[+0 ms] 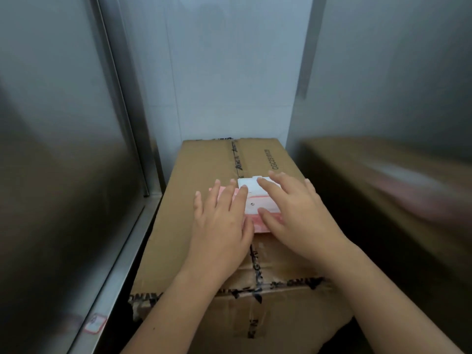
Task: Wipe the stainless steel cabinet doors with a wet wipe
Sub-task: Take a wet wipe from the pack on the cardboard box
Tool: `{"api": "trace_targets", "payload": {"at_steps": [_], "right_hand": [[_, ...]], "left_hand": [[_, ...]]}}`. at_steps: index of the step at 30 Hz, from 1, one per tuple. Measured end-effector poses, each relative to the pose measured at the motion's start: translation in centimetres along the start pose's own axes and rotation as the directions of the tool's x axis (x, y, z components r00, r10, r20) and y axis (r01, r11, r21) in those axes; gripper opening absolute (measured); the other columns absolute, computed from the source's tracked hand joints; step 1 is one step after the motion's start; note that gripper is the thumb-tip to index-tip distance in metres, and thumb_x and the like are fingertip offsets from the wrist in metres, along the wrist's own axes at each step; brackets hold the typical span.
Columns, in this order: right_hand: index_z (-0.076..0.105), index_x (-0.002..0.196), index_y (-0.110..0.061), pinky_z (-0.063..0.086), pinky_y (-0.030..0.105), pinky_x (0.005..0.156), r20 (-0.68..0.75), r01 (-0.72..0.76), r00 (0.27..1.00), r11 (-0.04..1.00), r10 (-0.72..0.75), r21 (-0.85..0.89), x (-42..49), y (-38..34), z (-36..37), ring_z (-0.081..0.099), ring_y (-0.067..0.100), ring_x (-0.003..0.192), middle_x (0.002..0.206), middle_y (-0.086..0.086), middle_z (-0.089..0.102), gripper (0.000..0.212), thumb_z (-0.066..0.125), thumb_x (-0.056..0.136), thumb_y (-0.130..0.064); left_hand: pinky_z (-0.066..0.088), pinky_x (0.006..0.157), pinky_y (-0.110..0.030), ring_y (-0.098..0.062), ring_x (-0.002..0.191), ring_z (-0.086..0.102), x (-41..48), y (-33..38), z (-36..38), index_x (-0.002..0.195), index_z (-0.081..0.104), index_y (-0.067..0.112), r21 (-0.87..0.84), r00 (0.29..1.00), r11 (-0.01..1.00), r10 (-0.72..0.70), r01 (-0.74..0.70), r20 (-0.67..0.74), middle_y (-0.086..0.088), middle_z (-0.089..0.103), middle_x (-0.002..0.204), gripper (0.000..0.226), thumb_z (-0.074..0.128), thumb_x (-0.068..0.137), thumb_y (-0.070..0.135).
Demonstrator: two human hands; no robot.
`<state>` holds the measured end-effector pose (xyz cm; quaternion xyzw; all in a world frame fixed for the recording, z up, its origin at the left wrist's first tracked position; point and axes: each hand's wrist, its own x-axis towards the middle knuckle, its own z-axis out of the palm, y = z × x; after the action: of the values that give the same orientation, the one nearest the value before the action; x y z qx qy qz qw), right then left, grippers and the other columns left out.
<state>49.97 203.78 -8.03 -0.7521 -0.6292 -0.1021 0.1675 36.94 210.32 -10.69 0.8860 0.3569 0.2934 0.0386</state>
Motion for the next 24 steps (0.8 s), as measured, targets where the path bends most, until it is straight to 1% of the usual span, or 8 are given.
{"api": "trace_targets", "payload": {"at_steps": [4, 7, 11, 12, 17, 19, 22, 24], "right_hand": [[0.029, 0.144, -0.03, 0.012, 0.037, 0.114, 0.086, 0.088, 0.992, 0.996, -0.088, -0.004, 1.2, 1.5, 0.1, 0.018, 0.01, 0.138, 0.151, -0.006, 0.025, 0.054, 0.044, 0.094, -0.042], [0.033, 0.143, -0.031, 0.011, 0.029, 0.112, 0.126, 0.131, 0.982, 0.99, -0.137, 0.053, 1.8, 2.7, 0.5, 0.02, 0.009, 0.137, 0.15, -0.008, 0.028, 0.053, 0.045, 0.093, -0.043], [0.041, 0.137, -0.033, 0.011, 0.01, 0.097, 0.198, 0.184, 0.957, 0.97, -0.214, 0.159, 2.3, 3.8, 1.4, 0.027, 0.007, 0.135, 0.148, -0.013, 0.031, 0.046, 0.047, 0.093, -0.043], [0.043, 0.136, -0.034, 0.011, 0.01, 0.097, 0.205, 0.192, 0.952, 0.966, -0.226, 0.174, 2.3, 4.1, 1.6, 0.027, 0.006, 0.134, 0.147, -0.013, 0.031, 0.044, 0.047, 0.093, -0.043], [0.047, 0.133, -0.034, 0.012, 0.018, 0.107, 0.206, 0.22, 0.942, 0.952, -0.263, 0.212, 2.6, 4.3, 2.3, 0.025, 0.007, 0.135, 0.147, -0.011, 0.033, 0.043, 0.046, 0.091, -0.045], [0.047, 0.132, -0.034, 0.012, 0.017, 0.106, 0.202, 0.241, 0.937, 0.947, -0.284, 0.212, 2.8, 4.3, 2.4, 0.025, 0.006, 0.135, 0.147, -0.011, 0.033, 0.043, 0.048, 0.091, -0.045], [0.051, 0.127, -0.03, 0.013, 0.012, 0.097, 0.175, 0.275, 0.933, 0.936, -0.315, 0.22, 3.1, 4.1, 2.4, 0.027, 0.004, 0.13, 0.142, -0.01, 0.039, 0.039, 0.052, 0.09, -0.043], [0.053, 0.122, -0.028, 0.018, 0.016, 0.098, 0.169, 0.289, 0.929, 0.931, -0.329, 0.223, 3.3, 4.1, 2.5, 0.032, 0.006, 0.127, 0.137, -0.01, 0.044, 0.035, 0.054, 0.09, -0.043]], "left_hand": [[0.009, 0.112, -0.052, -0.03, 0.14, 0.022, 0.7, 0.1, 0.3, 0.137, 0.045, 0.013, 0.017, 1.0, 1.0, -0.012, 0.012, 0.006, -0.007, 0.037, 0.147, 0.047, 0.05, 0.093, 0.027], [0.006, 0.113, -0.049, -0.027, 0.142, 0.018, 0.9, 0.1, 0.7, 0.139, 0.042, 0.016, 0.024, 0.999, 0.999, -0.026, 0.026, 0.019, -0.004, 0.032, 0.15, 0.047, 0.047, 0.094, 0.029], [-0.002, 0.114, -0.043, -0.018, 0.144, 0.007, 0.6, -0.1, 1.3, 0.145, 0.03, 0.023, 0.031, 0.996, 0.997, -0.075, 0.073, 0.052, 0.004, 0.021, 0.154, 0.05, 0.036, 0.096, 0.036], [-0.003, 0.114, -0.042, -0.017, 0.144, 0.006, 0.6, -0.1, 1.3, 0.145, 0.029, 0.024, 0.029, 0.995, 0.997, -0.079, 0.078, 0.053, 0.005, 0.02, 0.154, 0.05, 0.035, 0.096, 0.036], [-0.007, 0.113, -0.038, -0.011, 0.143, 0.001, 0.5, -0.2, 1.4, 0.147, 0.021, 0.029, 0.063, 0.989, 0.992, -0.115, 0.109, 0.093, 0.012, 0.015, 0.154, 0.051, 0.027, 0.097, 0.04], [-0.007, 0.113, -0.038, -0.01, 0.142, 0.002, 0.4, -0.2, 1.4, 0.146, 0.021, 0.03, 0.063, 0.986, 0.991, -0.126, 0.12, 0.11, 0.012, 0.015, 0.154, 0.05, 0.026, 0.097, 0.04], [-0.006, 0.113, -0.037, -0.009, 0.142, 0.003, 0.3, -0.2, 1.4, 0.146, 0.021, 0.03, 0.07, 0.983, 0.99, -0.134, 0.126, 0.127, 0.013, 0.016, 0.154, 0.05, 0.026, 0.097, 0.039], [-0.005, 0.113, -0.038, -0.01, 0.142, 0.005, 0.3, -0.1, 1.5, 0.146, 0.024, 0.029, 0.064, 0.983, 0.99, -0.135, 0.128, 0.127, 0.012, 0.018, 0.154, 0.05, 0.028, 0.097, 0.038]]}}
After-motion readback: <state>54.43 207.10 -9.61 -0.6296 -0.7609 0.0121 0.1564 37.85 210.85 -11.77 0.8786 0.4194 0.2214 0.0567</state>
